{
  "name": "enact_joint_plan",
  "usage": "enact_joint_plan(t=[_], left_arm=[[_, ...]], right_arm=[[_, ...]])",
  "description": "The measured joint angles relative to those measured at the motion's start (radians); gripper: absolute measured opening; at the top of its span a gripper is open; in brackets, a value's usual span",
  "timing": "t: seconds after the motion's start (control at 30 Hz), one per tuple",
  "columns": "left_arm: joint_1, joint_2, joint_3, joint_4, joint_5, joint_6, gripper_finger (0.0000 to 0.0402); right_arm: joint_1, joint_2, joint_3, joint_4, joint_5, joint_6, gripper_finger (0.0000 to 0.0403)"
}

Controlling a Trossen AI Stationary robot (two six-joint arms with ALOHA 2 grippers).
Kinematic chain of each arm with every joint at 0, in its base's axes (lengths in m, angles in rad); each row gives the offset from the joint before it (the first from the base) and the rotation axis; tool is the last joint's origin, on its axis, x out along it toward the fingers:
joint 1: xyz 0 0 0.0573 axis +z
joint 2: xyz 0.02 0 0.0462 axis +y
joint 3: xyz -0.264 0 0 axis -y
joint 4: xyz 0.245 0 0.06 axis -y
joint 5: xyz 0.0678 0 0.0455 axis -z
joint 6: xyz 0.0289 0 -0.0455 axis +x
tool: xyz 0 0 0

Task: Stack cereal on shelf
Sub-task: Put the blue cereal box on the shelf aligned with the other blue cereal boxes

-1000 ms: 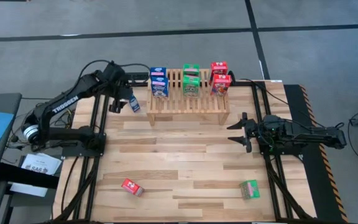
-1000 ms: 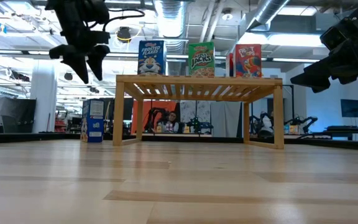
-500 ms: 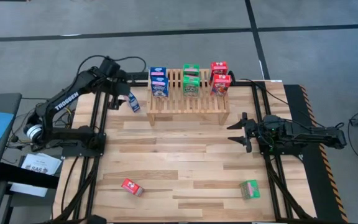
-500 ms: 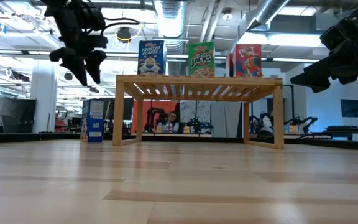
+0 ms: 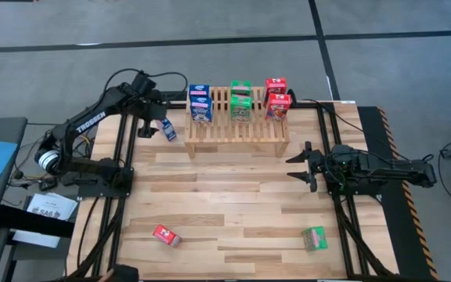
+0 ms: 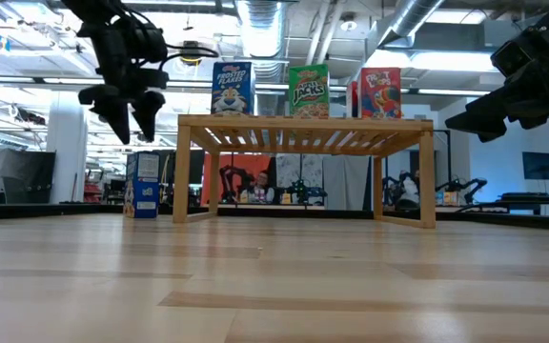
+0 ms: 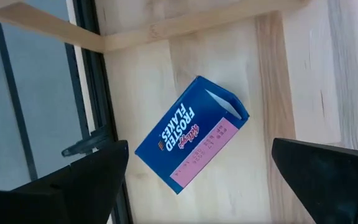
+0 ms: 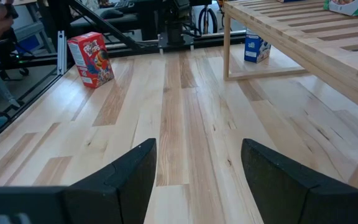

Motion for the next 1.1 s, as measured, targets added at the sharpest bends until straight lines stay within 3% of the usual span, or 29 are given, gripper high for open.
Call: enact_joint_plan(t=[1.1], left_arm=[[0.008, 0.13, 0.0, 0.044, 0.002, -0.12, 0.0389]], right_arm=[[0.0, 0.0, 0.0, 0.0, 0.0, 0.0, 0.0261]])
